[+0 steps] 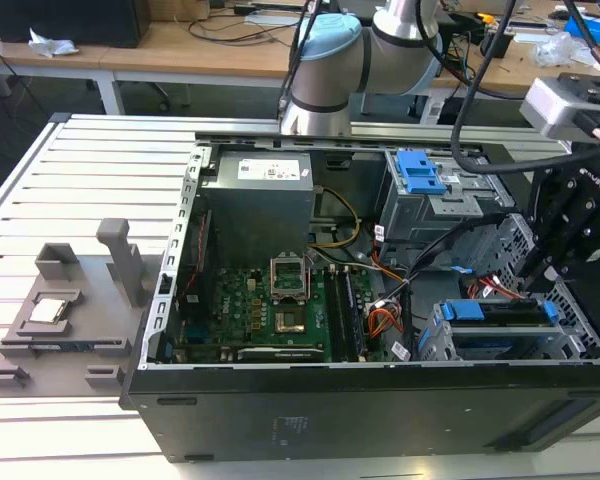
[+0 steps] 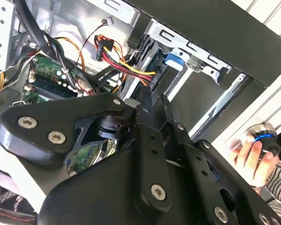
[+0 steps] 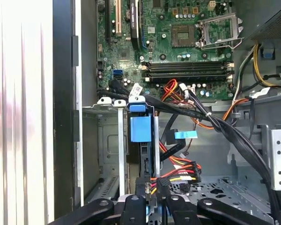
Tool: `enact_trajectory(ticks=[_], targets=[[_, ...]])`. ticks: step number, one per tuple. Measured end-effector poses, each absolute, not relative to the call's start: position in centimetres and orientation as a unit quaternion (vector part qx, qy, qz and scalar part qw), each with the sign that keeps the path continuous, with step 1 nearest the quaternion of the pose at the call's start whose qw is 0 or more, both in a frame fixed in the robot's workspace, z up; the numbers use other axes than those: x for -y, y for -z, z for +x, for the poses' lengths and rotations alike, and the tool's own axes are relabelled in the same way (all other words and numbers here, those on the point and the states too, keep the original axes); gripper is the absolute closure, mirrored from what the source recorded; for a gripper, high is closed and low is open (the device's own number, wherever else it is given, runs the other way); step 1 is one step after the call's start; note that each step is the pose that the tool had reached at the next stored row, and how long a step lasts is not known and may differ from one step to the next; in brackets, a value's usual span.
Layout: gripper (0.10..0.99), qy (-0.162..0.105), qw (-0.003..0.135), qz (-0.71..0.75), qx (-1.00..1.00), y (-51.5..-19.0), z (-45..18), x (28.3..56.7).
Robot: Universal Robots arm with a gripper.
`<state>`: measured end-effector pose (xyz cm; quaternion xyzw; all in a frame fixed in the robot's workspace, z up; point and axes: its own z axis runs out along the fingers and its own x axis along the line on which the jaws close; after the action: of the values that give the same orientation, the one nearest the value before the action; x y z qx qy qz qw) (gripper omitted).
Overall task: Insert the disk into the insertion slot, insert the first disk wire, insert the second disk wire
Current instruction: 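Insert the first disk wire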
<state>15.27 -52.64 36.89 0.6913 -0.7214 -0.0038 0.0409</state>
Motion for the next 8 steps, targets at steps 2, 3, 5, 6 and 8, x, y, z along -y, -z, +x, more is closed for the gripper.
enact_trajectory(ticks=[2, 3, 5, 6, 8], targets=[[0.925, 0.004, 0.041, 0.691, 0.721, -36.97, 15.27, 52.49], [0.98, 0.004, 0.041, 0.691, 0.721, -36.98, 15.27, 52.42], [0.98, 0.004, 0.041, 0.691, 0.721, -37.01, 15.27, 52.38], [0.98, 0.004, 0.041, 0.691, 0.721, -37.02, 15.27, 52.37], [0.98, 0.004, 0.041, 0.691, 0.721, -37.04, 15.27, 52.36]])
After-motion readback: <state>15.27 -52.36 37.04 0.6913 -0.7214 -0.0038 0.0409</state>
